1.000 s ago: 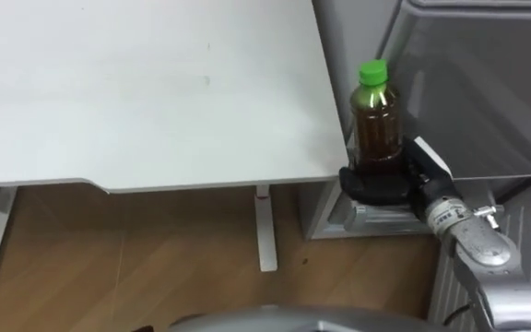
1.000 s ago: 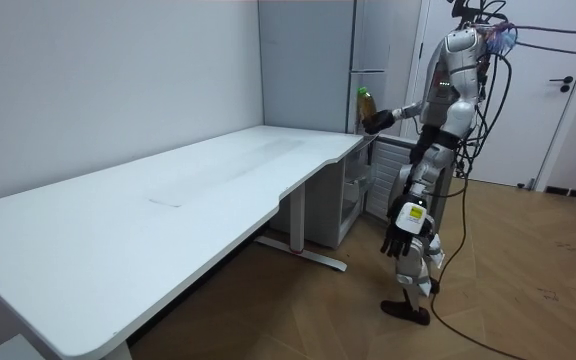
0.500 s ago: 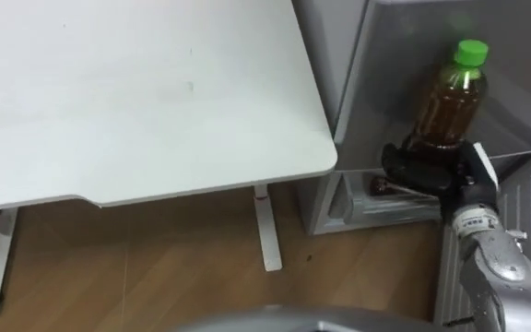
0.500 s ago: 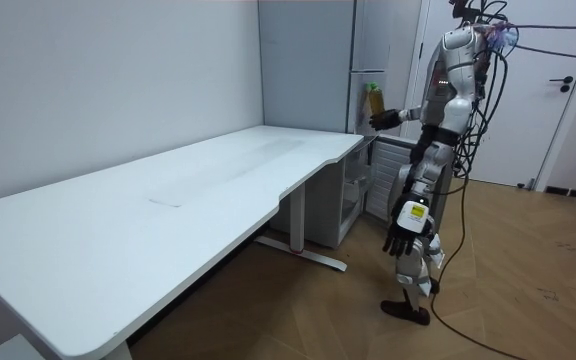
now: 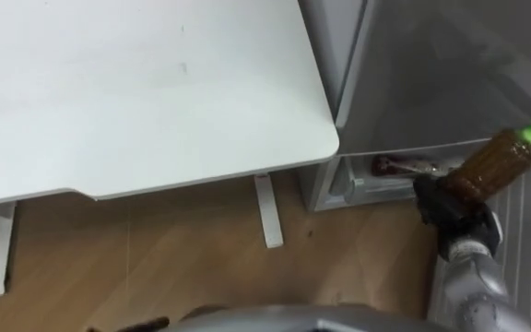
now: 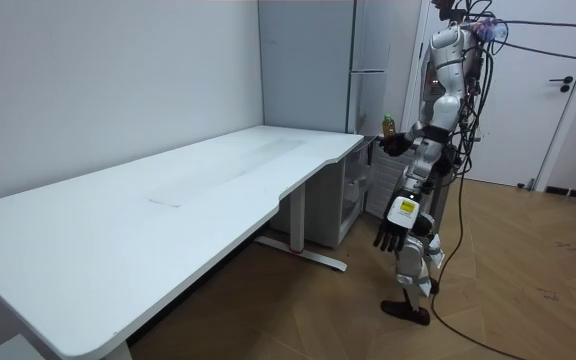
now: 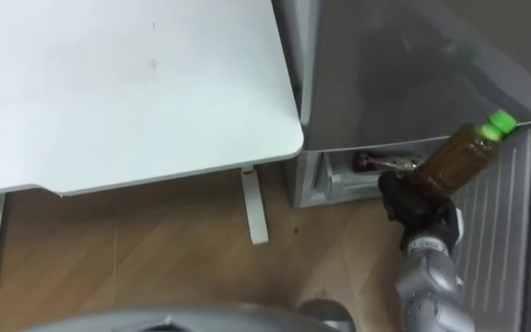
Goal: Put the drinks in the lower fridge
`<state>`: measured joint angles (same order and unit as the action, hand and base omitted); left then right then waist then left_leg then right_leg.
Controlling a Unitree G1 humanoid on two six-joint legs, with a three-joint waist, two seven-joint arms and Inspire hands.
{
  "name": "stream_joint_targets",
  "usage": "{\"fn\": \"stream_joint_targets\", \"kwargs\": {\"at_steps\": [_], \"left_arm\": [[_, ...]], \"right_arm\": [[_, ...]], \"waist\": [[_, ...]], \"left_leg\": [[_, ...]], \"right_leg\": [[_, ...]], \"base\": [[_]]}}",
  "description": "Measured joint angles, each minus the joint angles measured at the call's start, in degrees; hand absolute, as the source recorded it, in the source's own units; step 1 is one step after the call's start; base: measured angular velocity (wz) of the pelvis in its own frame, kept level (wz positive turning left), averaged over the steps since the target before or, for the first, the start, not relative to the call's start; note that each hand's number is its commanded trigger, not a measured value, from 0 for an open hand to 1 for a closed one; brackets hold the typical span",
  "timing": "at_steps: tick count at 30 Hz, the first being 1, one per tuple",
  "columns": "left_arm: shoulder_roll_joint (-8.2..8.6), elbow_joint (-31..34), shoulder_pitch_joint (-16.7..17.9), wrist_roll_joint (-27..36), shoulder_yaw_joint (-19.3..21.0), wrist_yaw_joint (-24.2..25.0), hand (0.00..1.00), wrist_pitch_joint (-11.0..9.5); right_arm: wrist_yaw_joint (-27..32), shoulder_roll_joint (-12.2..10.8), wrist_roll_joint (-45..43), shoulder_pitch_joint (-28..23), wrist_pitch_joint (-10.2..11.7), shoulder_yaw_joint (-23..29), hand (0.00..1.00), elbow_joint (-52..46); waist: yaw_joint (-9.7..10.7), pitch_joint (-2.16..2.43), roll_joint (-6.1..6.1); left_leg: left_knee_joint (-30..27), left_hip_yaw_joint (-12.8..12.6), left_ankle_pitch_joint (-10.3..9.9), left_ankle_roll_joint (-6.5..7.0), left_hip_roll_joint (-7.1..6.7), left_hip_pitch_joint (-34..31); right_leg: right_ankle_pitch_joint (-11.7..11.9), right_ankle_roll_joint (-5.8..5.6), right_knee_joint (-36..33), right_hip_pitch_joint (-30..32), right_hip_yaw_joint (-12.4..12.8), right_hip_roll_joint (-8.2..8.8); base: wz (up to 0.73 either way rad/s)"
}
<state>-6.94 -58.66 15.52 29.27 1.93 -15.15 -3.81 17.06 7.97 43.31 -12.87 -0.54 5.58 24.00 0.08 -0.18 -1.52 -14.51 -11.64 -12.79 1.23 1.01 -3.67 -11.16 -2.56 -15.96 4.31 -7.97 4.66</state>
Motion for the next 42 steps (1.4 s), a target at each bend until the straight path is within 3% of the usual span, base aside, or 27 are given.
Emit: {"fn": "stream_joint_targets", "kwargs": {"at_steps": [2,5,11,13,17,19,22,31,33,42], "left_arm": [[-0.02,-0.43,-1.60,-0.04,-0.10,0.02,0.00,-0.47],[-0.13,-0.75,-3.81,0.22,-1.75,0.10,0.00,-0.53],[-0.29,-1.18,-8.25,-0.17,-2.36,0.65,0.00,-0.52],[-0.42,-3.04,-11.62,-0.03,-2.36,0.71,0.00,-0.54],[-1.00,-3.92,-14.43,0.01,-3.94,0.54,0.00,-0.54],[-1.27,-4.22,-16.13,-0.07,-6.17,0.15,0.00,-0.50],[-1.84,-4.14,-17.50,0.53,-6.90,-0.88,0.00,-0.94],[-3.85,-2.73,-17.69,0.50,-10.10,-2.40,0.00,-1.69],[-4.29,-2.68,-17.78,0.52,-10.10,-3.01,0.00,-1.84],[-5.74,-0.42,-17.88,0.53,-11.73,-4.63,0.00,-2.68]], "right_arm": [[0.62,0.06,3.64,2.94,0.86,-0.12,1.00,4.51],[1.70,0.66,9.56,6.70,2.00,-1.32,1.00,10.10],[1.82,2.16,20.34,19.27,2.65,-1.98,1.00,22.89],[1.53,3.94,25.91,24.17,2.93,-1.98,1.00,27.58],[1.49,6.07,32.23,30.43,2.99,-1.93,1.00,31.83],[1.53,8.06,35.52,33.94,2.99,-1.97,1.00,34.87],[1.40,9.94,35.95,37.28,3.00,-1.97,1.00,36.10],[-0.42,15.12,38.16,41.70,3.00,-1.98,1.00,36.21],[-0.10,15.36,38.16,42.84,2.99,-2.01,1.00,36.21],[-0.93,17.41,39.66,48.93,2.25,-2.11,1.00,36.18]], "waist": [[-0.18,-0.47,-0.08],[-0.35,-0.46,-0.22],[-1.20,-1.28,1.07],[-2.26,-1.50,1.37],[-3.67,-1.93,2.01],[-5.08,-2.30,2.60],[-5.37,-2.86,3.52],[-6.67,-3.22,4.21],[-6.69,-3.45,4.63],[-6.41,-3.46,5.38]], "left_leg": [[-0.68,-0.27,0.02,0.04,0.11,-1.77],[-1.65,-0.41,0.27,0.36,0.16,-4.66],[-7.65,-0.36,0.24,0.64,0.53,-14.93],[-10.34,-0.08,0.27,1.04,0.55,-19.37],[-13.53,0.45,0.30,1.44,0.44,-25.41],[-15.84,0.51,0.26,1.61,0.55,-29.02],[-18.42,1.07,0.53,1.65,0.53,-33.99],[-22.37,1.58,0.77,1.92,0.63,-43.13],[-23.29,1.50,0.76,1.95,0.53,-44.25],[-27.11,1.44,0.26,2.62,0.02,-49.30]], "right_leg": [[0.09,0.15,-0.84,1.82,0.16,0.03],[0.15,0.25,-2.25,5.10,0.07,0.30],[-0.07,0.77,-8.15,15.47,0.03,1.05],[-0.22,1.01,-10.96,19.92,0.07,1.43],[-0.66,1.63,-15.37,26.37,0.34,2.12],[-1.00,1.99,-17.83,30.18,0.60,2.39],[-1.65,2.50,-20.70,34.91,-0.08,2.92],[-1.73,2.84,-24.50,43.74,-0.02,3.39],[-1.91,3.08,-25.29,44.88,-0.33,3.86],[-3.40,3.33,-30.64,50.52,-0.07,5.60]], "base": [[-0.13],[0.00],[0.02],[0.08],[0.04],[0.02],[0.17],[0.04],[0.07],[0.06]]}}
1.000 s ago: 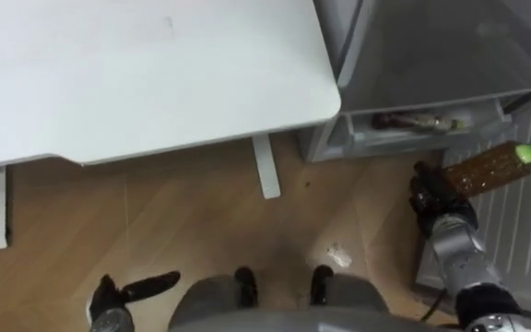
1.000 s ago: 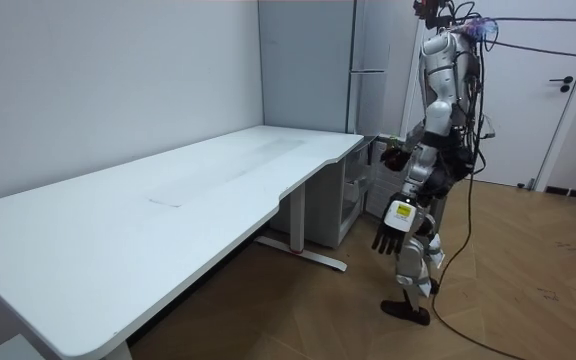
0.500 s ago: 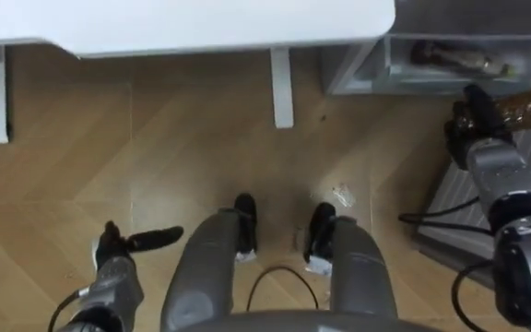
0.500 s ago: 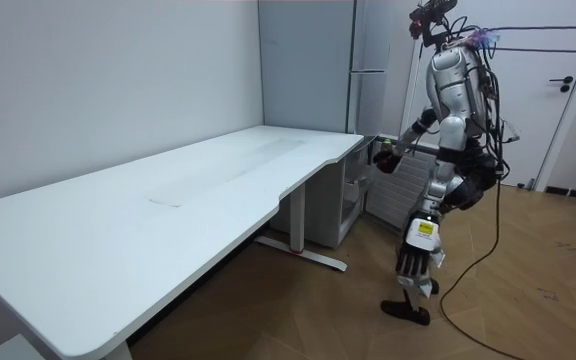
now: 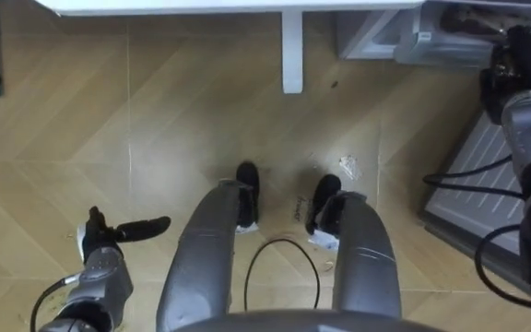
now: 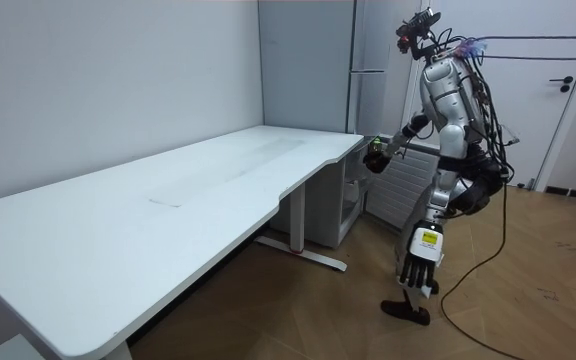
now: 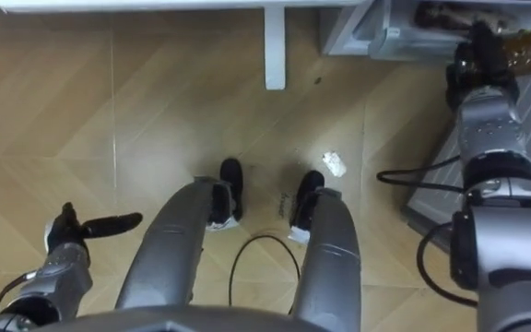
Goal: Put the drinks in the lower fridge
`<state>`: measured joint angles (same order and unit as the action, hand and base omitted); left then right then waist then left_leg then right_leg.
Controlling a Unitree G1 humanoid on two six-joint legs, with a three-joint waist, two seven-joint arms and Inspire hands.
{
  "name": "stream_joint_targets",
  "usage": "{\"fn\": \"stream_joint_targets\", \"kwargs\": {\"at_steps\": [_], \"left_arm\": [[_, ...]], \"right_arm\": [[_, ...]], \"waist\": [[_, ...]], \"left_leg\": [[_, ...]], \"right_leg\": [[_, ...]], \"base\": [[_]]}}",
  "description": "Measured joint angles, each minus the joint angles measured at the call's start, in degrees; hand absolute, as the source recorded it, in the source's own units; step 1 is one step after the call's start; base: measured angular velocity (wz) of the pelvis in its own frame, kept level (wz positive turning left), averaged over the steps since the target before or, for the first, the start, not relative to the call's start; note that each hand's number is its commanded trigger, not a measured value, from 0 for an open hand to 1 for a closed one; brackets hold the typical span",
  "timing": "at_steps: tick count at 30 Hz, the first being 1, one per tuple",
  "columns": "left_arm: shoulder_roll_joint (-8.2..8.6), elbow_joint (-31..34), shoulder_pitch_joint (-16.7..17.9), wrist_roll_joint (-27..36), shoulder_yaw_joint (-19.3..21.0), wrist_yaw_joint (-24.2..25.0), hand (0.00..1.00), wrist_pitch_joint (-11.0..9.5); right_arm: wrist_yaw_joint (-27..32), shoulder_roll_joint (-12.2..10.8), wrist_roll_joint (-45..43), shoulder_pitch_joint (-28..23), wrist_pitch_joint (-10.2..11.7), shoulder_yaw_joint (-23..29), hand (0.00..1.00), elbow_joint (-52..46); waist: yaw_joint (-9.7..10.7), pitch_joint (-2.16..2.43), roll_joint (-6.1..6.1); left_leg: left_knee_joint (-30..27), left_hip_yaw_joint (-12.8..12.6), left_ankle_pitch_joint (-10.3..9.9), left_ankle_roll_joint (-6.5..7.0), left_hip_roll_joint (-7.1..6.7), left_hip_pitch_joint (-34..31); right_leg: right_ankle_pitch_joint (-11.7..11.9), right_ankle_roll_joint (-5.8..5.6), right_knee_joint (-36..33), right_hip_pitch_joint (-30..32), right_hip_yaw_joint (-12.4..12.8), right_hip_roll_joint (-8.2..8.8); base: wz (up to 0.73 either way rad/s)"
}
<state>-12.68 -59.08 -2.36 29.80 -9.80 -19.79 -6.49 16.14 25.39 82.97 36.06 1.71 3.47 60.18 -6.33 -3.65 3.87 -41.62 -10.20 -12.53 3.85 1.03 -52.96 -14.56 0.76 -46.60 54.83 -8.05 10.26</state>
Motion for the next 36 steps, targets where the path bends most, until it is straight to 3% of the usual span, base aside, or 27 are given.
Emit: {"fn": "stream_joint_targets", "kwargs": {"at_steps": [6,10,20,23,25,26,30,36], "left_arm": [[-0.77,3.50,0.94,-0.02,-0.98,-0.16,0.00,-0.01],[-2.48,3.54,1.10,0.00,-2.93,-1.10,0.00,0.15],[-3.13,3.87,1.16,0.25,-5.25,-2.33,0.00,1.18],[-4.12,3.94,1.65,1.25,-6.14,-2.31,0.00,1.17],[-4.73,3.99,2.36,1.32,-6.17,-2.31,0.00,1.21],[-4.85,3.97,2.48,1.40,-6.16,-2.31,0.00,1.31],[-4.97,3.96,3.19,2.09,-6.35,-2.21,0.00,2.66],[-5.31,3.94,5.24,2.07,-7.26,-2.14,0.00,2.96]], "right_arm": [[-0.51,0.55,2.10,1.70,-0.09,-0.10,1.00,-0.07],[-0.54,0.84,2.78,3.06,-0.16,-0.61,1.00,-0.05],[-0.70,0.89,5.12,3.72,-0.71,-4.10,1.00,-0.32],[-0.92,0.91,7.06,3.90,-0.71,-4.50,1.00,-0.36],[-1.41,0.91,7.65,3.91,-0.71,-4.49,0.64,-0.33],[-1.54,0.91,7.88,3.91,-0.71,-4.49,0.00,-0.33],[-2.06,0.91,8.98,3.93,-0.87,-4.49,0.00,-0.36],[-2.46,0.98,9.71,4.33,-0.92,-4.49,0.00,-0.41]], "waist": [[-0.21,0.05,0.32],[-0.26,0.05,0.41],[-0.72,0.06,0.44],[-1.07,0.09,0.50],[-1.45,0.11,0.48],[-1.51,0.11,0.48],[-2.08,0.12,0.46],[-2.24,0.13,0.43]], "left_leg": [[-2.10,0.11,-0.18,0.17,0.16,-3.23],[-3.35,0.21,-0.37,0.33,0.08,-4.62],[-5.28,1.72,-0.63,0.38,-0.81,-5.67],[-6.14,1.85,-1.02,0.42,-0.82,-5.69],[-6.71,2.40,-1.20,0.29,-0.80,-5.86],[-6.93,2.44,-1.27,0.24,-0.80,-5.98],[-9.16,2.90,-2.27,0.25,-0.81,-6.66],[-10.31,3.79,-2.67,0.23,-0.97,-7.31]], "right_leg": [[-0.40,0.31,-2.19,2.85,-0.47,0.51],[-0.40,0.31,-3.41,4.28,-0.15,0.57],[-1.65,-0.18,-5.45,4.53,-0.55,1.16],[-2.12,-0.03,-6.32,4.34,-1.07,1.62],[-2.26,0.13,-6.47,4.02,-1.71,1.67],[-2.34,0.16,-6.59,4.02,-1.83,1.67],[-3.80,-0.04,-8.61,4.07,-2.07,1.88],[-4.57,0.07,-9.68,4.24,-2.80,2.38]], "base": [[0.03],[0.00],[0.08],[0.06],[0.02],[0.09],[0.08],[0.06]]}}
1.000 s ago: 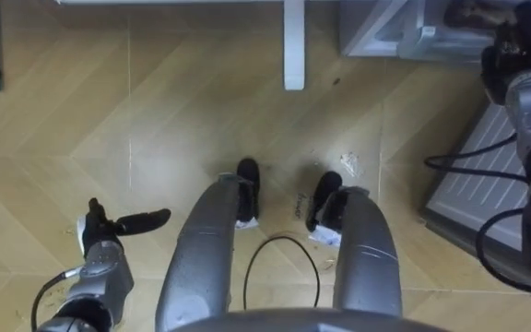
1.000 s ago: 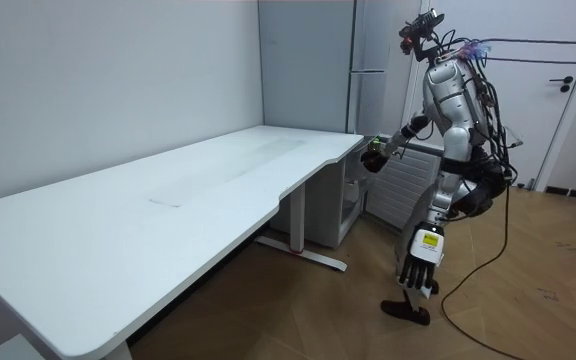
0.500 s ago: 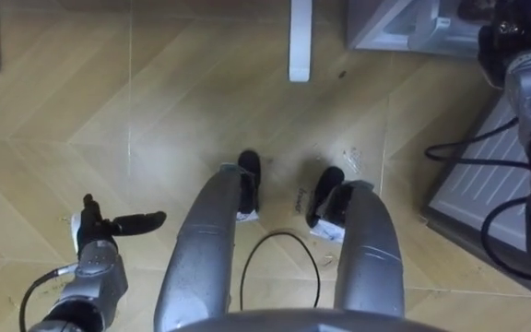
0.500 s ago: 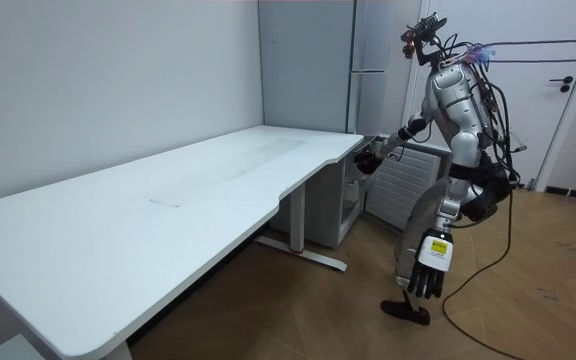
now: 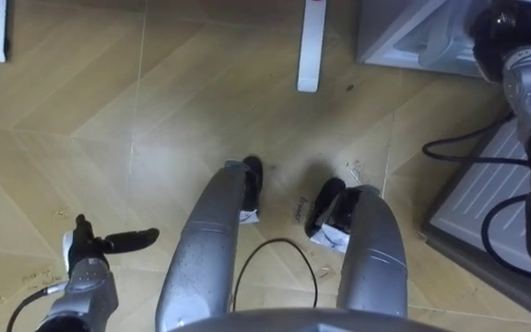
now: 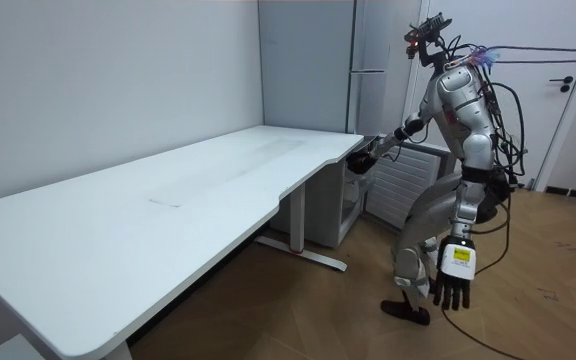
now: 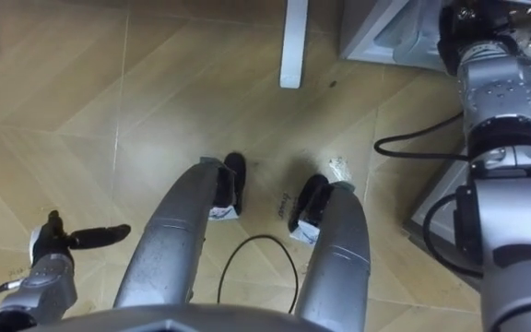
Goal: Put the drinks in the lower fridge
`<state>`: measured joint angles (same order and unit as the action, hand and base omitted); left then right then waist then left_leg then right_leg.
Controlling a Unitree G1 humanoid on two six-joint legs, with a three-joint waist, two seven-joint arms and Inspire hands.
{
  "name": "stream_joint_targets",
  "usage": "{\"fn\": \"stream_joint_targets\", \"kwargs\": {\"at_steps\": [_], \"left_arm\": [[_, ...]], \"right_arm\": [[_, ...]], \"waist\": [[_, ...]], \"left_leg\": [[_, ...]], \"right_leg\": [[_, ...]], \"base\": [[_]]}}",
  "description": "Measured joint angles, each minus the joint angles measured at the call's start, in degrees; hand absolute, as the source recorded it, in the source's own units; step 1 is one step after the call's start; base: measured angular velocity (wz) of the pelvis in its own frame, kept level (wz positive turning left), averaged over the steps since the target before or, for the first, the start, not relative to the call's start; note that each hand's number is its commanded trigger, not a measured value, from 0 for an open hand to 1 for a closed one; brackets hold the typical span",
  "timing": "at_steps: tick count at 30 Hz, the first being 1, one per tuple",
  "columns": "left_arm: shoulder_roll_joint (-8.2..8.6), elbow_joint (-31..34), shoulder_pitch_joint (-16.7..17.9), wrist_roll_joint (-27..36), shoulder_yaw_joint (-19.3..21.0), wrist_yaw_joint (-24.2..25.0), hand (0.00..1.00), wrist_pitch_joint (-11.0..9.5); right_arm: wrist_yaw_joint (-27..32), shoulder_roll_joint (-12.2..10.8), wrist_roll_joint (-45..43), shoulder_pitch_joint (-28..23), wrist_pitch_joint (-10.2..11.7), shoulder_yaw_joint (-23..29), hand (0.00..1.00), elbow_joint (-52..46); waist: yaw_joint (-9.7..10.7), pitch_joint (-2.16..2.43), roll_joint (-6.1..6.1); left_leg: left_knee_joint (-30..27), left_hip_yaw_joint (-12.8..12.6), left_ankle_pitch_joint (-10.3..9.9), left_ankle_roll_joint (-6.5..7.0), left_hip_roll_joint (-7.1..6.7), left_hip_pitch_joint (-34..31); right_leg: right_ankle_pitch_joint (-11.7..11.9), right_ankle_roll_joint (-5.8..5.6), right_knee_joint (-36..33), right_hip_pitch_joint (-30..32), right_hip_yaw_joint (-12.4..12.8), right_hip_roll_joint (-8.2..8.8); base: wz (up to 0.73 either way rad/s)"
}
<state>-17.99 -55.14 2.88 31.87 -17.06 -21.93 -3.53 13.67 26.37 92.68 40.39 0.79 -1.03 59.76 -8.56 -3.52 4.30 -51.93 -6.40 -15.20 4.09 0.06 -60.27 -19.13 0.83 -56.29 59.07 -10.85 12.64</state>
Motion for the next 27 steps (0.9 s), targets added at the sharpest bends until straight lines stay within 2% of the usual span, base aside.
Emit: {"fn": "stream_joint_targets", "kwargs": {"at_steps": [9,17,23,27], "left_arm": [[-1.60,2.43,0.87,0.07,-0.02,-0.08,0.00,-0.19],[-1.62,2.37,1.27,0.09,-0.02,0.07,0.00,0.02],[-1.62,2.45,1.75,0.04,0.17,0.62,0.00,0.24],[-1.88,4.83,2.96,-0.02,0.72,1.38,0.00,0.62]], "right_arm": [[0.18,0.13,0.74,0.00,0.14,-0.54,0.00,-0.09],[-0.60,0.14,0.65,-0.03,0.00,-0.67,0.00,0.06],[-0.59,0.14,0.47,-0.71,-1.16,-1.10,0.00,0.36],[-0.68,0.17,0.02,-0.92,-1.17,-1.10,0.00,0.37]], "waist": [[0.23,0.07,-0.13],[0.32,0.11,-0.19],[0.35,0.16,-0.28],[0.43,0.17,-0.31]], "left_leg": [[-0.74,0.30,-0.35,-0.13,0.04,-0.09],[-0.27,0.32,-0.34,-0.11,0.30,0.32],[2.31,0.02,-0.15,-0.02,0.23,3.14],[2.56,-0.25,-0.12,0.10,0.21,3.26]], "right_leg": [[-0.45,0.24,-0.61,-0.13,-0.47,0.36],[-0.24,0.09,0.07,-0.59,-0.65,0.35],[0.44,0.01,2.62,-3.31,-0.93,0.38],[0.49,-0.07,2.96,-3.31,-0.77,0.40]], "base": [[0.01],[0.00],[-0.01],[0.00]]}}
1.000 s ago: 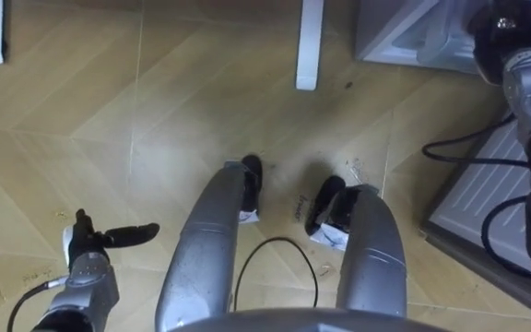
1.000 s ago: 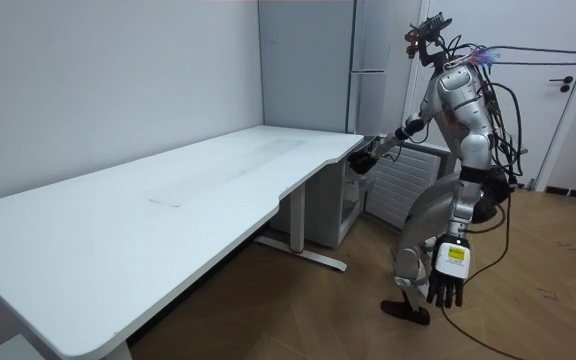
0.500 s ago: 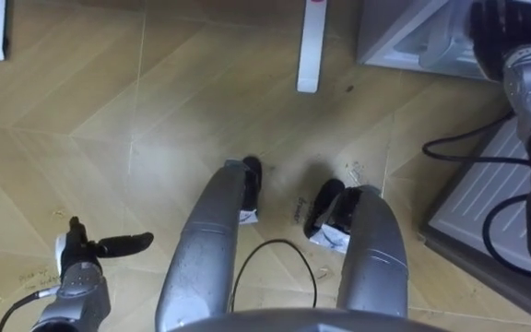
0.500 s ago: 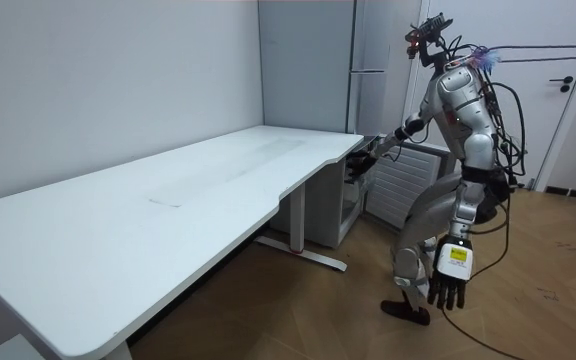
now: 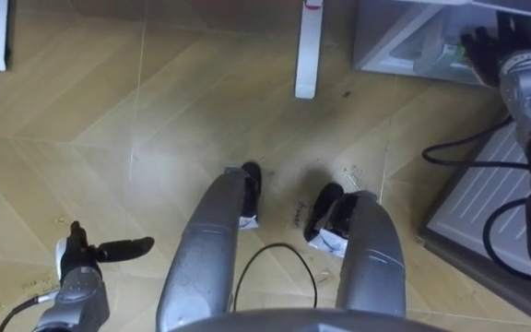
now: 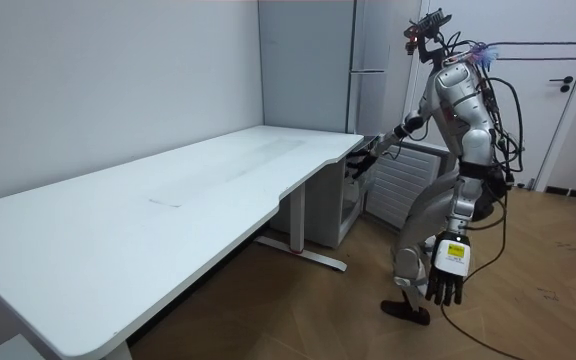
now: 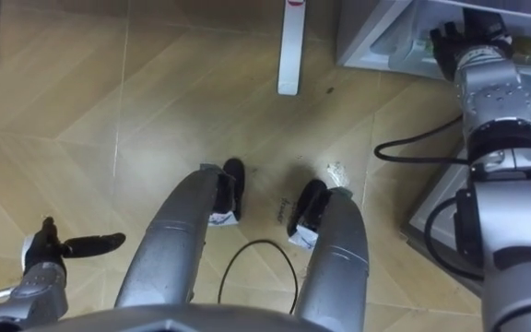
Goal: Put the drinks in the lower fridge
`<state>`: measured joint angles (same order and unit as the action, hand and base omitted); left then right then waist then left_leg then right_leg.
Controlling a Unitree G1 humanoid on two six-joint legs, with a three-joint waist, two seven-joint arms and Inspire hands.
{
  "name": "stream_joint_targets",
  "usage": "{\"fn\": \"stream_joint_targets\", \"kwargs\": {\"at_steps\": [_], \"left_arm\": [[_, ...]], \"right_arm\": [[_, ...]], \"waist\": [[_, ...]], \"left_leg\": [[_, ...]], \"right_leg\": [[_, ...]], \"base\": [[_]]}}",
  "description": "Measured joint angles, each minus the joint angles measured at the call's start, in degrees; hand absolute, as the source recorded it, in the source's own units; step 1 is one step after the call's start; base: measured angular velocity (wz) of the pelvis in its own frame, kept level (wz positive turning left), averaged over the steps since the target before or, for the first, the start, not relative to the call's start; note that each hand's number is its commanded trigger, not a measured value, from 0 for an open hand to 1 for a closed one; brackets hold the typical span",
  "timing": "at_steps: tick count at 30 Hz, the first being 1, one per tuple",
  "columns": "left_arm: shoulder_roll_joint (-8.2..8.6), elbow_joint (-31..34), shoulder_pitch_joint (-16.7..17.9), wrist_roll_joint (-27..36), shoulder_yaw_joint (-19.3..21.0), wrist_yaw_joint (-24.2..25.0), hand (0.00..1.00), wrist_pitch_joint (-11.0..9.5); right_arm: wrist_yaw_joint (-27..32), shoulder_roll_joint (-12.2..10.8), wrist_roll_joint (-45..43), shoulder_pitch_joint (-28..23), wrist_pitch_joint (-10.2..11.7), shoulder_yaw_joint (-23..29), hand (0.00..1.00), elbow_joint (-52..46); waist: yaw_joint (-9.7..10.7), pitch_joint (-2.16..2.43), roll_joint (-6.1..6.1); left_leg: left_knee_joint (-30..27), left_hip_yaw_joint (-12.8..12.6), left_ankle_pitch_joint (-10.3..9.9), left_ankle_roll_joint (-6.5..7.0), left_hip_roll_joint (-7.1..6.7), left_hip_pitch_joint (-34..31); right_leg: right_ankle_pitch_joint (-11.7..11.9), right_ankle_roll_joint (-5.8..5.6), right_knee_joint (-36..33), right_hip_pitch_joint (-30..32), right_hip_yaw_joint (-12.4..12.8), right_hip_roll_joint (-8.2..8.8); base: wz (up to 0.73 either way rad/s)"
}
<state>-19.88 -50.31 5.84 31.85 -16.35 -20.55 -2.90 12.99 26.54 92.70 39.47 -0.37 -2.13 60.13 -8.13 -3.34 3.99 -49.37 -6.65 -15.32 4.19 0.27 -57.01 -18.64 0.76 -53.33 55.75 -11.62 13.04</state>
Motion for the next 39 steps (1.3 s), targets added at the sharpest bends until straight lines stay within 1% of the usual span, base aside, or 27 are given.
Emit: {"fn": "stream_joint_targets", "kwargs": {"at_steps": [2,5,6,11,15,16,20,23,26,28,29,30,33,34,36,39], "left_arm": [[0.00,0.01,0.00,0.00,0.02,0.08,0.00,0.00],[-0.01,-0.29,0.04,0.01,0.02,0.84,0.00,0.10],[0.00,-0.30,0.21,0.05,-0.05,1.18,0.00,0.31],[-0.01,-0.33,0.34,0.11,-0.10,2.45,0.00,1.31],[0.00,-0.28,0.38,0.12,-0.08,2.62,0.00,1.75],[0.00,-0.20,0.38,0.11,-0.07,2.61,0.00,1.75],[-0.01,-0.30,0.61,0.27,0.28,2.51,0.00,1.77],[-0.04,-0.25,0.93,2.39,0.47,2.20,0.00,1.74],[-0.06,-0.21,1.25,4.13,0.54,2.17,0.00,1.78],[-0.07,-0.30,1.65,4.06,0.58,2.17,0.00,1.83],[-0.09,-0.36,1.67,4.06,0.61,2.19,0.00,1.84],[-0.17,-0.41,1.76,4.23,0.74,2.27,0.00,1.87],[-0.25,-1.16,1.79,4.25,1.10,2.79,0.00,1.86],[-0.25,-1.19,2.04,4.24,1.49,3.16,0.00,1.85],[-0.25,-1.03,2.48,4.32,2.09,3.49,0.00,1.85],[-0.36,-0.74,3.25,4.36,2.83,3.74,0.00,1.86]], "right_arm": [[-0.54,0.03,-0.17,-0.21,-0.06,-0.01,0.00,0.15],[-2.58,0.03,-0.56,-0.25,-0.72,-0.07,0.00,1.57],[-3.40,0.03,-0.53,-0.27,-1.01,-0.19,0.00,2.16],[-6.25,0.04,-0.51,-1.97,-1.12,-0.60,0.00,2.41],[-8.33,0.16,-0.68,-3.13,-1.67,-0.59,0.00,2.43],[-9.02,0.28,-0.87,-3.55,-1.90,-0.59,0.00,2.43],[-11.63,0.45,-1.08,-5.10,-2.22,-0.59,0.00,1.93],[-13.67,0.80,-1.12,-6.53,-2.21,-0.59,0.00,1.48],[-15.76,0.80,-1.09,-8.48,-2.24,-0.59,0.00,1.52],[-16.94,0.80,-1.06,-11.42,-2.27,-0.59,0.00,1.52],[-17.12,0.80,-1.06,-12.01,-2.27,-0.57,0.00,1.45],[-17.44,0.80,-1.06,-13.15,-2.27,-0.47,0.00,1.09],[-18.00,0.85,-1.09,-14.80,-2.20,-0.40,0.00,0.81],[-18.14,0.88,-1.08,-15.39,-2.19,-0.40,0.00,0.48],[-18.44,0.94,-1.06,-16.00,-2.15,-0.40,0.00,-0.21],[-18.78,0.93,-1.81,-18.04,-2.00,-0.42,0.00,-1.34]], "waist": [[0.00,0.00,0.00],[-0.06,0.03,-0.05],[-0.05,0.03,-0.06],[-0.05,0.05,-0.08],[0.26,0.06,-0.11],[0.36,0.08,-0.12],[0.59,0.09,-0.10],[0.74,0.13,-0.05],[0.72,0.16,-0.06],[0.62,0.47,0.15],[0.67,0.49,0.17],[0.79,0.94,0.23],[1.72,1.11,0.33],[1.77,1.40,0.47],[1.90,1.58,0.41],[2.01,1.59,0.33]], "left_leg": [[0.14,-0.09,0.00,0.01,-0.03,0.26],[0.76,-0.21,0.06,-0.06,0.05,1.19],[1.01,-0.24,0.10,-0.08,0.05,1.68],[2.21,-0.49,0.26,-0.09,0.04,3.69],[3.01,-0.54,0.29,0.03,0.01,4.60],[3.39,-0.54,0.29,0.03,0.12,4.85],[4.15,-0.70,0.30,0.04,0.25,5.57],[4.71,-0.94,0.29,0.03,0.29,6.05],[5.11,-0.95,0.22,-0.10,0.87,7.13],[6.20,-0.99,0.13,-0.25,1.10,9.18],[6.40,-1.03,0.11,-0.30,1.11,9.63],[6.81,-1.17,0.09,-0.33,1.11,10.08],[7.62,-1.56,0.10,-0.36,1.22,12.12],[7.93,-2.14,0.10,-0.42,1.59,12.61],[7.94,-2.56,0.03,-0.56,2.24,12.87],[7.83,-2.59,-0.08,-0.76,2.56,13.64]], "right_leg": [[0.00,-0.02,0.01,-0.18,0.09,0.03],[0.03,-0.03,0.54,-1.01,0.05,-0.11],[0.05,-0.04,0.72,-1.44,0.05,-0.14],[0.27,-0.16,2.07,-3.56,-0.20,-0.29],[0.62,-0.52,3.18,-4.64,-0.17,-0.50],[0.81,-0.71,3.76,-4.93,-0.02,-0.87],[1.03,-0.96,4.67,-5.52,0.30,-1.33],[1.08,-0.94,5.13,-5.85,0.37,-1.40],[1.36,-0.93,6.32,-7.22,0.30,-2.17],[1.60,-1.06,7.79,-9.25,0.44,-2.78],[1.65,-1.07,8.03,-9.69,0.47,-2.89],[1.98,-1.02,8.74,-10.14,0.54,-3.23],[2.27,-0.91,9.38,-11.68,0.91,-3.39],[2.67,-0.90,9.92,-11.95,1.42,-3.89],[3.28,-0.82,10.70,-12.18,1.94,-4.75],[3.39,-0.83,10.94,-13.05,2.23,-5.24]], "base": [[0.00],[0.00],[0.00],[0.00],[0.00],[0.00],[-0.02],[-0.03],[-0.06],[-0.08],[-0.13],[-0.15],[-0.14],[-0.25],[-0.25],[-0.08]]}}
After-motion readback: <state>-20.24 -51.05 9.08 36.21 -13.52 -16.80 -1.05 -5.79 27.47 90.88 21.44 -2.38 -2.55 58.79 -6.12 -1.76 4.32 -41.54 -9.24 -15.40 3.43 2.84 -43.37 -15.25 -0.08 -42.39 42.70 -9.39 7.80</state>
